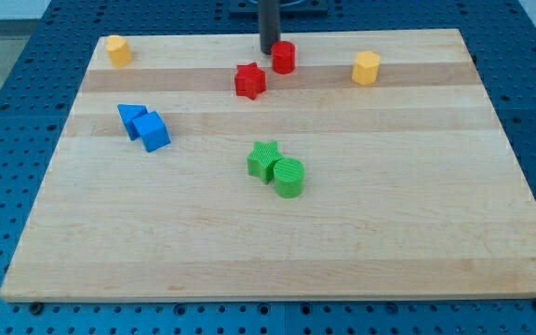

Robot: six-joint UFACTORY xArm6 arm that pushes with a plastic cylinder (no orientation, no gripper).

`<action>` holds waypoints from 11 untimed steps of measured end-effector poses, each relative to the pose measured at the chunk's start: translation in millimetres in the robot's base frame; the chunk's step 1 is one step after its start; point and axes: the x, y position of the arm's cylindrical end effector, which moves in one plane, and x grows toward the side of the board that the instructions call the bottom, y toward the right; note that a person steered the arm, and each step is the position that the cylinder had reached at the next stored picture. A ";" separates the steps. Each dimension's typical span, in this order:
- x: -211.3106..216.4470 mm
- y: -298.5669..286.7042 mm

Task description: Slide the red star to the top center of the board

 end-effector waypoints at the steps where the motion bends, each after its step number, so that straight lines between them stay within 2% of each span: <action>1: 31.9 26.8; 3: 106.2 39.5; 6: 116.9 -43.9; 9: 48.9 -47.9; 11: 3.3 -82.0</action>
